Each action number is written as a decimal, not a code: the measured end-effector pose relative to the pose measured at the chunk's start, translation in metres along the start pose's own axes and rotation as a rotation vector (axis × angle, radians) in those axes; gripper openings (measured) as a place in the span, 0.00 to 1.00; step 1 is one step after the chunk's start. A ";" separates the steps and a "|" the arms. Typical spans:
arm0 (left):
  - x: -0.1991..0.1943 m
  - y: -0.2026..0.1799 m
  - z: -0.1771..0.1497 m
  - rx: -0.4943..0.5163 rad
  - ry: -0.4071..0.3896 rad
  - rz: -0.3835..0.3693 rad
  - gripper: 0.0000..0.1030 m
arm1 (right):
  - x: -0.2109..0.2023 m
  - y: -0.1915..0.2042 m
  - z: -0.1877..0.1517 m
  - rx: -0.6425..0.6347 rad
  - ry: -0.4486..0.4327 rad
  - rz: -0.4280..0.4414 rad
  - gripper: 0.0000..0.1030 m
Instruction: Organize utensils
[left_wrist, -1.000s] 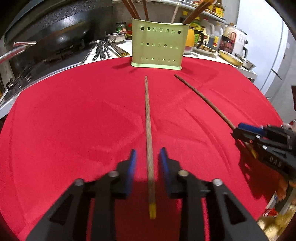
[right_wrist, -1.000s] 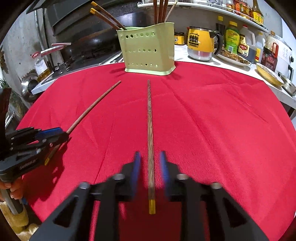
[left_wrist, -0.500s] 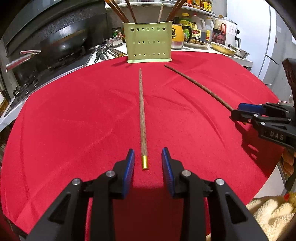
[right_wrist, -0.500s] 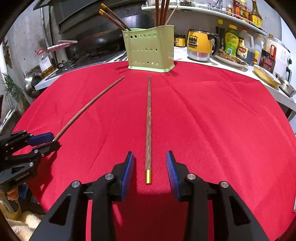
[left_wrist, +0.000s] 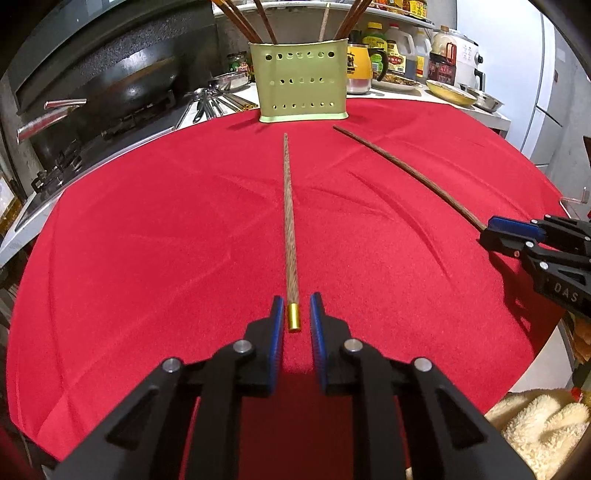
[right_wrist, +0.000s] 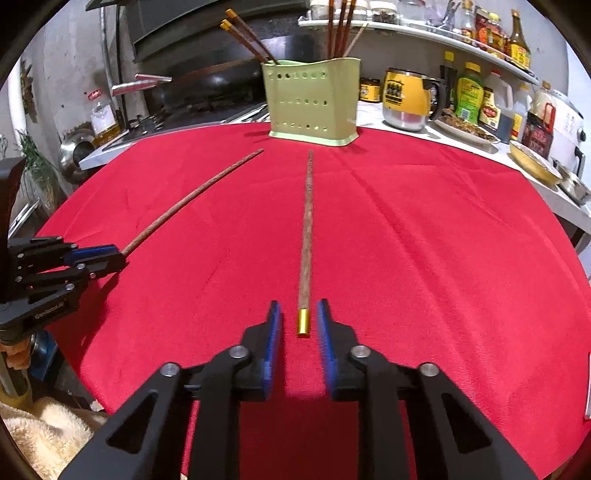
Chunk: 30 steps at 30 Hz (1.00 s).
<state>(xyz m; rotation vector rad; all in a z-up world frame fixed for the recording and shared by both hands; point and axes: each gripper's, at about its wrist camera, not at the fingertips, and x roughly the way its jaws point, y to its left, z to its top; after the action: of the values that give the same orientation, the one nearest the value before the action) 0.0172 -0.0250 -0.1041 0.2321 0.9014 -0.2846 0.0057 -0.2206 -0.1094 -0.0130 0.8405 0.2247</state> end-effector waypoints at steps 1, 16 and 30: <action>0.000 0.001 0.000 -0.006 -0.004 -0.004 0.14 | 0.000 -0.001 -0.001 0.002 -0.007 -0.005 0.12; -0.004 0.012 0.002 -0.078 -0.085 -0.026 0.06 | -0.001 0.003 0.000 -0.018 -0.060 -0.021 0.07; -0.109 0.040 0.053 -0.116 -0.440 -0.024 0.06 | -0.092 0.001 0.062 0.002 -0.316 -0.002 0.07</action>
<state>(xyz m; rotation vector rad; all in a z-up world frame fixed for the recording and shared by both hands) 0.0057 0.0110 0.0173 0.0463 0.4831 -0.2899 -0.0081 -0.2308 0.0005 0.0235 0.5259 0.2168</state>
